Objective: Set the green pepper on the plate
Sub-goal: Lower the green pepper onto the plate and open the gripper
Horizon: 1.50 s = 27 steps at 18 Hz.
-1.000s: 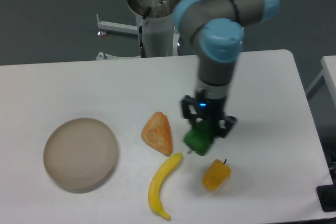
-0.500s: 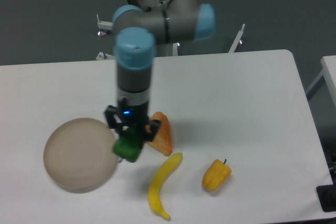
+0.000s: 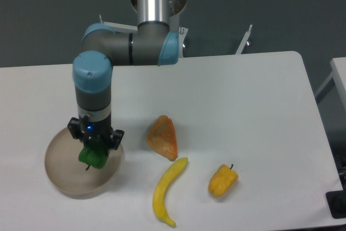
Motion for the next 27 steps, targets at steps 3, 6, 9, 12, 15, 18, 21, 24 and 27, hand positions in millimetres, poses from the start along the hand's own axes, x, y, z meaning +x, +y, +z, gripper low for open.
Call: perform_targets(at_steps=[3,6,9,12,15,18,21,24,27], plan=[[4,3,6,6,39,61,63],[8,10,15,2,80,157,62],[9,13,17,-1,84,162,62],[9,14,24,-9,91,188,62],[10,14,28,-4,112,188,62],[9,14,32,-7,115,187,62],[7,15,37,-13,119,183,61],[6,16,38,-14,119,180,59],[6,16,38,-14,119,180,58]])
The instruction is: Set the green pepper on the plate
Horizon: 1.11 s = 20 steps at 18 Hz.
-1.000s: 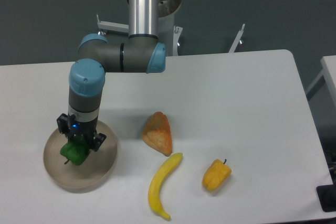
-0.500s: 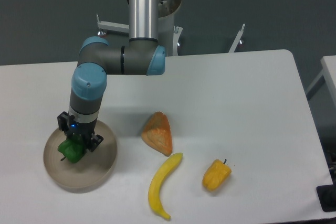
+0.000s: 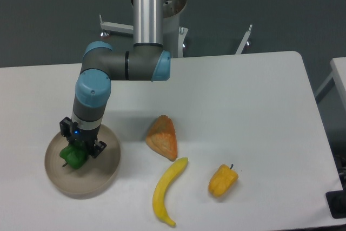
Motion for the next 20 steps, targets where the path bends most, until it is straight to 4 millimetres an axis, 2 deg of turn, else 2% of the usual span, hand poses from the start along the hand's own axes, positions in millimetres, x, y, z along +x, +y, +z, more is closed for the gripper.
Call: perform_targets(at_steps=[3,5,6,8,9,11,12,16,20], plan=[[0,1,2,-4,2,-3,58],[0,1,2,-4,2,-3,51],[0,2,3,-5,3,-2,46],[0,2,7,-10,4,-3,19],[-1,2,6,-10,4,-5,12],[-2,0,4,-4,2,-7,3],[-4,1,2,-2,0,-10,0],[-7,2,-8,12,2,-21,0],[-16,4,-36,40,-13,-37,0]])
